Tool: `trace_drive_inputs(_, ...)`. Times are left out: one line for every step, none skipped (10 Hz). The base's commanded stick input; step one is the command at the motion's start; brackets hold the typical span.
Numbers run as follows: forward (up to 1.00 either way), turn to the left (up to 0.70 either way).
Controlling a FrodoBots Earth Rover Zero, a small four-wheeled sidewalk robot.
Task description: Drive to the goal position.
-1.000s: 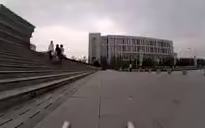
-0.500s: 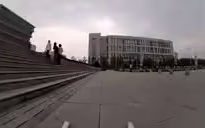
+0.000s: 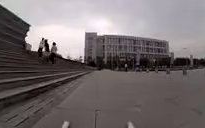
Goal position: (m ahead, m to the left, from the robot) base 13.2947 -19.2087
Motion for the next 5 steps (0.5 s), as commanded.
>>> trace_drive_inputs(0.60, -0.15)
trace_drive_inputs(0.60, -0.15)
trace_drive_inputs(0.60, -0.15)
trace_drive_inputs(0.60, -0.15)
trace_drive_inputs(0.60, -0.15)
